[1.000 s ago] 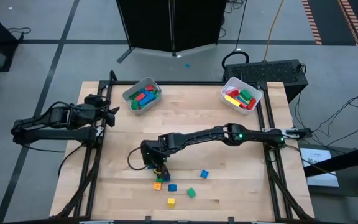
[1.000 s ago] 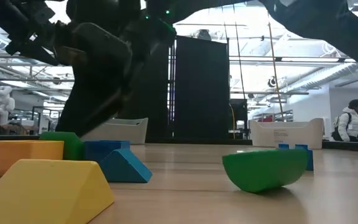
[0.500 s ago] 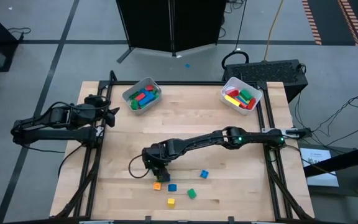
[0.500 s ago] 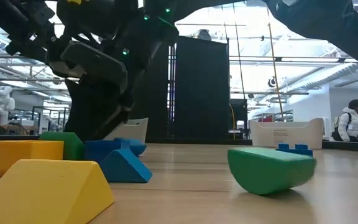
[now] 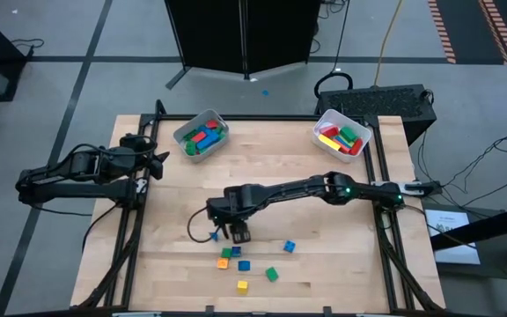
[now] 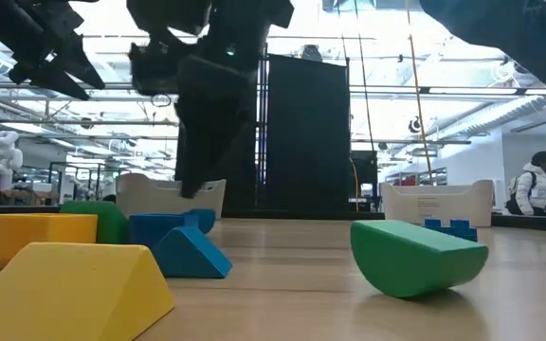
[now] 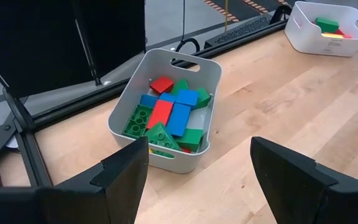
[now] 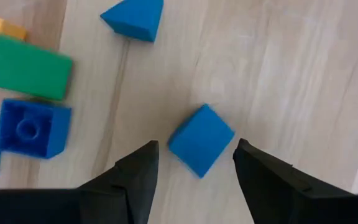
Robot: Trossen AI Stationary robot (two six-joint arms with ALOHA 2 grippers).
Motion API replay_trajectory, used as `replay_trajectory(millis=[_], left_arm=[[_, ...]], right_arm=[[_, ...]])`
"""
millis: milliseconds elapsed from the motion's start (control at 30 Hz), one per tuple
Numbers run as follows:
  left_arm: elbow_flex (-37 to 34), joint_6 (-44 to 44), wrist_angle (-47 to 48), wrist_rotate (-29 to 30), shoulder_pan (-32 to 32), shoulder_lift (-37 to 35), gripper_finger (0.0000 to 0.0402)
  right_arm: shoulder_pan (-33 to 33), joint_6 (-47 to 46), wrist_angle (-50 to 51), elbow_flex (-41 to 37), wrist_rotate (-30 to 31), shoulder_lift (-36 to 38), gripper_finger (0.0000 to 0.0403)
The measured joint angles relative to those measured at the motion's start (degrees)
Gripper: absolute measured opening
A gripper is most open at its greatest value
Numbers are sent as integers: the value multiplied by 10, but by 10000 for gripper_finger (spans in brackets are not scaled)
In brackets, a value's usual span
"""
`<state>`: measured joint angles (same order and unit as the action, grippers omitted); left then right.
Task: Sort blocks by size
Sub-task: Put the triangular blue block into the gray bin
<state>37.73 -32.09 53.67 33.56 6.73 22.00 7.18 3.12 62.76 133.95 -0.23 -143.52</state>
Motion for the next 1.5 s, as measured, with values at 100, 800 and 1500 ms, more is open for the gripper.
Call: replay_trajectory(millis=[100,800,1500], left_arm=[[0,0,0,0,0,0,281],[0,-2,0,0,0,0,281],[0,-2,0,0,0,0,281]], right_arm=[[0,-3,13,1,-1,3,201],[4,-261,-10,-52,2,0,201],[-18,-264,-97,-92,23,0,194]])
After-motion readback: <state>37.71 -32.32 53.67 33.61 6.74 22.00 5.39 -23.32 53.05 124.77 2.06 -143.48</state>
